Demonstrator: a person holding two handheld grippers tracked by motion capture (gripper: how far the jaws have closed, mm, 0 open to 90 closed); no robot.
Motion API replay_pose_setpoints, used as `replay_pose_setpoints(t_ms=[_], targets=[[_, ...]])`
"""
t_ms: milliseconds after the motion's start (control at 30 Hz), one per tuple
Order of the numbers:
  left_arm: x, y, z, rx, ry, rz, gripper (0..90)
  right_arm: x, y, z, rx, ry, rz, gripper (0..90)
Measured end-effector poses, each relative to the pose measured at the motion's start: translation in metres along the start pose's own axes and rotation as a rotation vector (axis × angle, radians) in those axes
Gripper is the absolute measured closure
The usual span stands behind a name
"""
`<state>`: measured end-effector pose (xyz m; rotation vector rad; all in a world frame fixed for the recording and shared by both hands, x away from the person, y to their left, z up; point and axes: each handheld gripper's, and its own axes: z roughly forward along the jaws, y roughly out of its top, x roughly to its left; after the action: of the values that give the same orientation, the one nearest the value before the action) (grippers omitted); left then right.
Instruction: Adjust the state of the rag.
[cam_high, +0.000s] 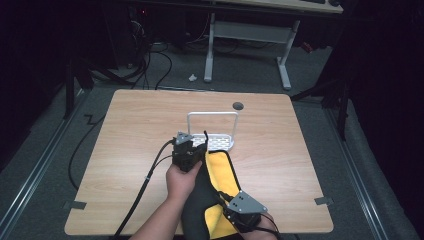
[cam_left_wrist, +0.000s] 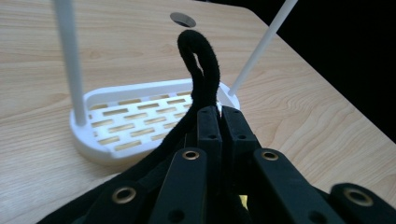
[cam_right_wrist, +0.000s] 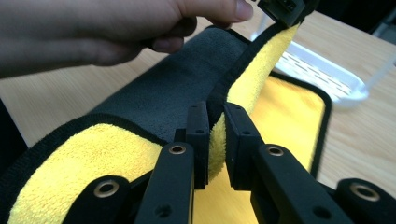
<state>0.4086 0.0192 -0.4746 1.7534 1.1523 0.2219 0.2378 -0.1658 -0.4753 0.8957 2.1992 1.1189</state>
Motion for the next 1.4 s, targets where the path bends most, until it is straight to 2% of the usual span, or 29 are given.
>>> replay_pose_setpoints(t_ms=[167,267,367,433,600,633,700,767,833,967,1133,1300,1400], targets=[[-0.006,-0.006,0.018,0.042,0.003,-0.003,86.4,-0.012,-0.014,-0.003,0.038,-0.012,0.035,81.8],[-0.01,-0.007,0.022,0.042,-0.01,-0.01,86.4,-0.017,-0.019,-0.006,0.044,-0.019,0.055,81.8],[-0.014,-0.005,0.025,0.037,-0.015,0.001,86.3,-0.021,-0.021,-0.011,0.038,-0.03,0.062,81.8],[-0.014,-0.006,0.028,0.051,-0.013,-0.001,86.2,-0.023,-0.024,-0.012,0.034,-0.037,0.075,81.8],[-0.016,-0.011,0.041,0.078,-0.013,0.014,85.6,-0.031,-0.035,-0.01,0.063,-0.045,0.112,80.7],[-0.017,-0.012,0.044,0.082,-0.015,0.01,85.4,-0.032,-0.038,-0.01,0.073,-0.051,0.107,80.5],[-0.019,-0.013,0.049,0.091,-0.021,0.008,84.4,-0.034,-0.043,-0.009,0.085,-0.055,0.13,78.4],[-0.02,-0.013,0.051,0.087,-0.035,0.001,78.4,-0.038,-0.046,-0.01,0.089,-0.067,0.146,73.1],[-0.022,-0.012,0.05,0.073,-0.054,-0.002,69.7,-0.042,-0.048,-0.013,0.08,-0.083,0.164,69.9],[-0.023,-0.012,0.044,0.056,-0.076,0.011,59.8,-0.053,-0.048,-0.022,0.051,-0.125,0.192,68.1],[-0.019,-0.017,0.029,0.05,-0.082,0.024,59.1,-0.055,-0.05,-0.021,0.051,-0.135,0.199,68.5],[-0.011,-0.028,0.01,0.06,-0.063,0.062,60.1,-0.054,-0.052,-0.014,0.073,-0.119,0.19,69.7],[-0.003,-0.036,0.002,0.067,-0.045,0.064,61.1,-0.052,-0.052,-0.011,0.081,-0.115,0.182,70.0]])
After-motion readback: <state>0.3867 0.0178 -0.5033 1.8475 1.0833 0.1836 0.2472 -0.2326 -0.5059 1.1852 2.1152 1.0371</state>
